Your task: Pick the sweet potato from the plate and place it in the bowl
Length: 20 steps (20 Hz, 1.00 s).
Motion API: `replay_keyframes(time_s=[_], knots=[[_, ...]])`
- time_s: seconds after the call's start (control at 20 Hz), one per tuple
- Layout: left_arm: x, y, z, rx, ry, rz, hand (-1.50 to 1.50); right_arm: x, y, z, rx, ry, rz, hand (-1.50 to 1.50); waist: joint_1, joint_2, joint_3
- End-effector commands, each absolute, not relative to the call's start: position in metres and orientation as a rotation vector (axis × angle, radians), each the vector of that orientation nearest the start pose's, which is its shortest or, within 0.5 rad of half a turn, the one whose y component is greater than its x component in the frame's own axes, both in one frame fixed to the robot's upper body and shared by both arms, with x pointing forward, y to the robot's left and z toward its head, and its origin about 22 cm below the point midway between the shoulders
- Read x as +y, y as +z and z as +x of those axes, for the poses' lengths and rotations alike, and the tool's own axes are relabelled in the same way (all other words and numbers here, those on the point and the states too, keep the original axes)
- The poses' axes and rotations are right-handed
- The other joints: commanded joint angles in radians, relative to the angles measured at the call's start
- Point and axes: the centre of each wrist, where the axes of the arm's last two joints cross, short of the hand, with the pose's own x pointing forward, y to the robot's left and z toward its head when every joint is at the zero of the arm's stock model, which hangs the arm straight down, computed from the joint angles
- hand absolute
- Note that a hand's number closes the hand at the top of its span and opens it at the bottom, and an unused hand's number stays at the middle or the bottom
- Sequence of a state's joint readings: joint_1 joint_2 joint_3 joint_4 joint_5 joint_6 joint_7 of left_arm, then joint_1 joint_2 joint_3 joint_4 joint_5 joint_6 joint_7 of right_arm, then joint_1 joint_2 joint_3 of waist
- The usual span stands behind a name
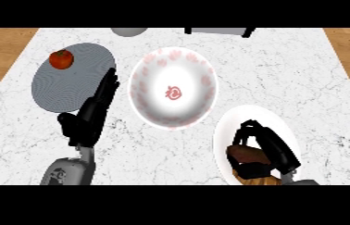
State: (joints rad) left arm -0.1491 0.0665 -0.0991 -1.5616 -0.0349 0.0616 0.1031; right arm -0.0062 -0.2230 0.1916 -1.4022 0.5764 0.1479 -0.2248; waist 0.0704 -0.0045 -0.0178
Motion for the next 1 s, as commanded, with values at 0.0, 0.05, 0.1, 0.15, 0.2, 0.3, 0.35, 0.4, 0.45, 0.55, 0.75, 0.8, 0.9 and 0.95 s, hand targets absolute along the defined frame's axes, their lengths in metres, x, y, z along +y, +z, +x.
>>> replay_keyframes(time_s=[0.0,0.05,0.1,0.15,0.2,0.3,0.35,0.4,0.45,0.55,0.75,0.8,0.9,0.95], knots=[[0.189,0.034,0.276,-1.599,-0.193,-0.041,0.0,-0.149,-0.024,0.226,-1.63,1.273,0.371,1.5,0.073,0.012,0.018],[0.191,0.035,0.277,-1.601,-0.2,-0.031,0.0,-0.139,-0.02,0.221,-1.652,1.317,0.504,1.5,0.054,0.006,0.019],[0.193,0.036,0.279,-1.6,-0.19,-0.013,0.0,-0.121,-0.017,0.213,-1.691,1.318,0.647,1.5,0.03,0.005,0.019],[0.197,0.034,0.279,-1.595,-0.178,-0.004,0.0,-0.106,-0.005,0.21,-1.726,1.321,0.759,1.5,0.011,0.003,0.018],[0.202,0.028,0.275,-1.589,-0.163,0.016,0.0,-0.105,0.003,0.202,-1.759,1.334,0.842,1.5,-0.019,-0.002,0.017],[0.209,0.029,0.268,-1.59,-0.115,0.039,0.0,-0.11,0.026,0.194,-1.84,1.329,0.926,1.5,-0.053,-0.007,0.017],[0.218,0.025,0.273,-1.584,-0.111,0.074,0.0,-0.122,0.04,0.19,-1.901,1.33,0.947,1.5,-0.074,-0.004,0.017],[0.194,0.018,0.27,-1.581,-0.104,0.073,0.0,-0.12,0.061,0.193,-1.975,1.328,0.936,1.5,-0.081,-0.003,0.017],[0.219,0.03,0.277,-1.58,-0.113,0.08,0.0,-0.134,0.069,0.188,-1.996,1.325,0.935,1.5,-0.082,-0.001,0.017],[0.218,0.026,0.272,-1.589,-0.088,0.086,0.0,-0.142,0.105,0.177,-2.073,1.318,0.895,1.5,-0.085,-0.002,0.017],[0.218,0.039,0.271,-1.588,-0.109,0.056,0.0,-0.16,0.156,0.168,-2.139,1.315,0.723,1.5,-0.073,0.001,0.017],[0.217,0.024,0.263,-1.595,-0.109,0.081,0.0,-0.173,0.165,0.149,-2.128,1.338,0.703,1.5,-0.082,0.0,0.016],[0.212,0.03,0.262,-1.585,-0.111,0.062,0.0,-0.148,0.182,0.164,-2.147,1.283,0.64,1.5,-0.064,0.003,0.016],[0.225,0.024,0.276,-1.59,-0.109,0.053,0.0,-0.157,0.191,0.165,-2.131,1.302,0.61,1.5,-0.07,0.006,0.015]])
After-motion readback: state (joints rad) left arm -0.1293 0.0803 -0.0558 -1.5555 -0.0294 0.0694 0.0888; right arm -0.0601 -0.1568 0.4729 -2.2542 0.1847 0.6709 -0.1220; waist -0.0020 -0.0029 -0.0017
